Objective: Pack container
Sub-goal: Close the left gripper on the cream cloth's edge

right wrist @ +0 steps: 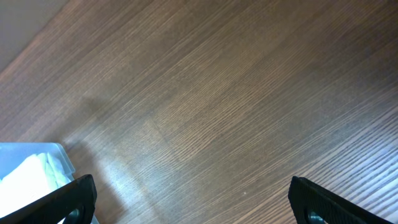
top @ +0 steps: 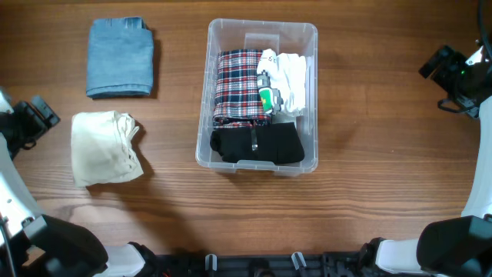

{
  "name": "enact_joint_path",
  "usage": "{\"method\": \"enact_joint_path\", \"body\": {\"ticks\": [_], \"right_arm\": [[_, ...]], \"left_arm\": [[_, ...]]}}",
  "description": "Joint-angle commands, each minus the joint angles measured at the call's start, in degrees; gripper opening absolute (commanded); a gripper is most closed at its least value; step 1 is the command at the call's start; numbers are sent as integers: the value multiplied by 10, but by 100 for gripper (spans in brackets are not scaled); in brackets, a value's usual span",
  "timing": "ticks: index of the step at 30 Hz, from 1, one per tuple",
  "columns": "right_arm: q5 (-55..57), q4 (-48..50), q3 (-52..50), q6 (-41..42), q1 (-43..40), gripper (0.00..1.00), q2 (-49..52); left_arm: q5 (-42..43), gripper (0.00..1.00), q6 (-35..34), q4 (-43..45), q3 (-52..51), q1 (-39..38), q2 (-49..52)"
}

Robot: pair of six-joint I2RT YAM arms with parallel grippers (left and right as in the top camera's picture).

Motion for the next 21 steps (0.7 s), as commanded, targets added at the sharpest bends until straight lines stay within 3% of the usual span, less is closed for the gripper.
{"method": "enact_joint_path", "body": {"ticks": [1,4,8,11,21], "right_arm": [[2,0,7,5,0,100,5],[2,0,7,5,0,100,5],[2,0,7,5,0,100,5],[2,0,7,5,0,100,5],[2,0,7,5,0,100,5]], "left_arm": [[81,100,85,19,-43,28,23],[145,100,85,30,-54,52,47],[236,100,134,27,-60,77,99],[245,100,173,21,-62,78,135],[244,100,184,25,-63,79,211]]}}
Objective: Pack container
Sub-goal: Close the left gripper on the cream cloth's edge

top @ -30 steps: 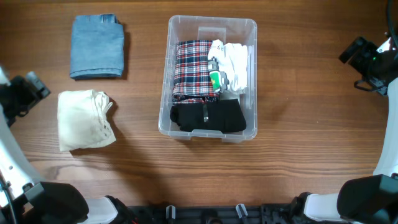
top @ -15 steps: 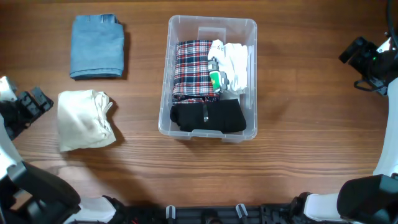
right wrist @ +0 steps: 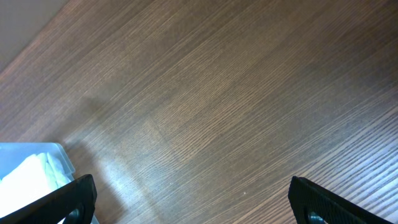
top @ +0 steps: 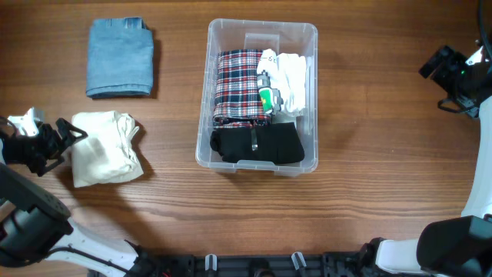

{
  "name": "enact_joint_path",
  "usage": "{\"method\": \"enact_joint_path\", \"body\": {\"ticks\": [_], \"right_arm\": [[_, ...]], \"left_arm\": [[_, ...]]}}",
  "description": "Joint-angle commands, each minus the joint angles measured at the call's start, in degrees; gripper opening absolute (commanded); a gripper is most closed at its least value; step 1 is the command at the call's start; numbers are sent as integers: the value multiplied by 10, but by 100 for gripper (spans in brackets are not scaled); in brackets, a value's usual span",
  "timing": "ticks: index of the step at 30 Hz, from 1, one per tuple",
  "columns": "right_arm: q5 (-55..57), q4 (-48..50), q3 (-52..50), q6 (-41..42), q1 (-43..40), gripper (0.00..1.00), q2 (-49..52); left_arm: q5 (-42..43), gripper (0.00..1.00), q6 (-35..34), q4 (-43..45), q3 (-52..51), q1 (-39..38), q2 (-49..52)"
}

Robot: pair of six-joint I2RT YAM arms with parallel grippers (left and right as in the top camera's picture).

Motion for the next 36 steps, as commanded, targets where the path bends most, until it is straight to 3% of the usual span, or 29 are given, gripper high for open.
{"method": "enact_joint_path", "body": {"ticks": [1,8,21,36], "right_arm": [[2,0,7,5,0,100,5],[2,0,7,5,0,100,5],[2,0,7,5,0,100,5],[2,0,7,5,0,100,5]], "left_arm": [[13,100,21,1,-4,3,26],[21,100,23,24,-43,3,40],[158,100,52,20,-66,-1,40],[163,100,52,50,-129,-22,40]]}}
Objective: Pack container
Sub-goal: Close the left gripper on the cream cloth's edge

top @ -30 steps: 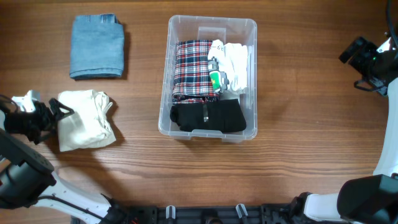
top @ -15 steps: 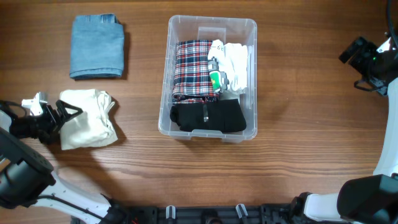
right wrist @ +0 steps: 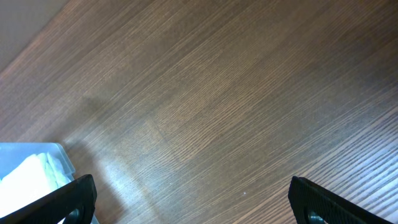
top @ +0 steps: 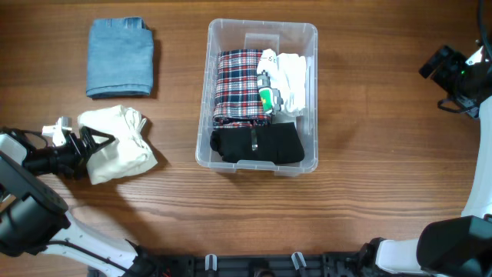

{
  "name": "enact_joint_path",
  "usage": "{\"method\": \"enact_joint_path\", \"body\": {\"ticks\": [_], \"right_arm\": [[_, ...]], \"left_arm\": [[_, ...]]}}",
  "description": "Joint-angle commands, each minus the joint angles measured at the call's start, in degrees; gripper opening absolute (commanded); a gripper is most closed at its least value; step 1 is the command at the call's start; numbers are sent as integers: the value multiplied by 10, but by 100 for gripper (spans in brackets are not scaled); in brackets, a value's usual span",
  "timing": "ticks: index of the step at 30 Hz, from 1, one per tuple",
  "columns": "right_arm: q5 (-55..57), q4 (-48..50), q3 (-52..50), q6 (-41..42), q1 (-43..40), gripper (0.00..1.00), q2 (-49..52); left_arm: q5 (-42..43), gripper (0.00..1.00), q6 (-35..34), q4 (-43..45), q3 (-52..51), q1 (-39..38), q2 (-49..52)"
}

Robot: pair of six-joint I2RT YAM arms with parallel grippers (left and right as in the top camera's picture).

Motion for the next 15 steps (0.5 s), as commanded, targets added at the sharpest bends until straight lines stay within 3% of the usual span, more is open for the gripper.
{"method": "enact_joint_path", "body": {"ticks": [1,15], "right_arm": [[2,0,7,5,0,100,5],[2,0,7,5,0,100,5]], "left_arm": [[12,100,13,0,-15,-7,8],[43,100,11,43,-15,-7,8]]}}
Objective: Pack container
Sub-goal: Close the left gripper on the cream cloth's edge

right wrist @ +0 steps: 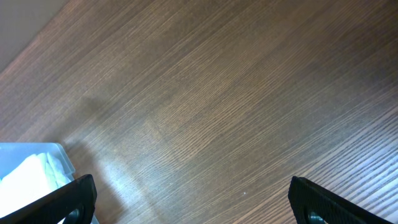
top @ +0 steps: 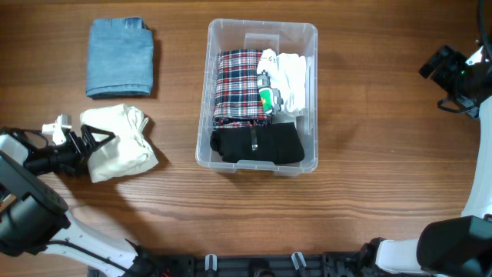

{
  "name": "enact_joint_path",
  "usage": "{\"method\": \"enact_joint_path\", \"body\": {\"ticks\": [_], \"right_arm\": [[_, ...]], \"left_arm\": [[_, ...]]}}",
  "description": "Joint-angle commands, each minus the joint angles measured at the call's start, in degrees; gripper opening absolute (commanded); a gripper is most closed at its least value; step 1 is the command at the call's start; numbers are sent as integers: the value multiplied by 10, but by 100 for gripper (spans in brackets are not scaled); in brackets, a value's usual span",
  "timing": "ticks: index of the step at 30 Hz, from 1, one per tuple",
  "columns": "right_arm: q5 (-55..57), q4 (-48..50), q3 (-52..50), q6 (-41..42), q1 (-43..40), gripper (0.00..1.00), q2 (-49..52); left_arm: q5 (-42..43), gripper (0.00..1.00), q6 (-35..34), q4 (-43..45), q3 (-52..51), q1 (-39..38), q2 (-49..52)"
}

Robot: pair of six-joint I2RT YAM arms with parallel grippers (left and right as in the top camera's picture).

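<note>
A clear plastic container stands mid-table, holding a plaid shirt, a white garment and a black garment. A cream cloth lies crumpled left of the container. My left gripper is at the cloth's left edge and shut on it. Folded blue jeans lie at the far left. My right gripper hangs open over bare wood at the table's right side. In the right wrist view a corner of the container shows at the lower left.
The wooden table is bare right of the container and along the front. My right arm sits at the right edge. The left arm reaches in from the left edge.
My left gripper and the cream cloth have shifted a touch toward the far side. The right arm has not moved.
My left gripper was first off at the left edge, away from the flat cream cloth. Then it stood at the cloth's left edge. Later the cloth lay bunched and shifted right, toward the container, with the gripper on it, as it is now.
</note>
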Motion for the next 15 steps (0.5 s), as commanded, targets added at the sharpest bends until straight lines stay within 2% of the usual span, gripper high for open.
{"method": "enact_joint_path", "body": {"ticks": [1,4,5,8,11,13,15], "right_arm": [[2,0,7,5,0,100,5],[2,0,7,5,0,100,5],[2,0,7,5,0,100,5],[2,0,7,5,0,100,5],[2,0,7,5,0,100,5],[2,0,7,5,0,100,5],[2,0,7,5,0,100,5]], "left_arm": [[18,90,12,12,-8,-6,8],[19,67,12,12,-8,-6,8],[19,62,12,12,-8,-6,8],[34,58,12,12,-8,-6,8],[36,41,12,12,-8,-6,8],[38,25,12,11,-8,-6,8],[40,20,12,9,-8,-6,8]]}}
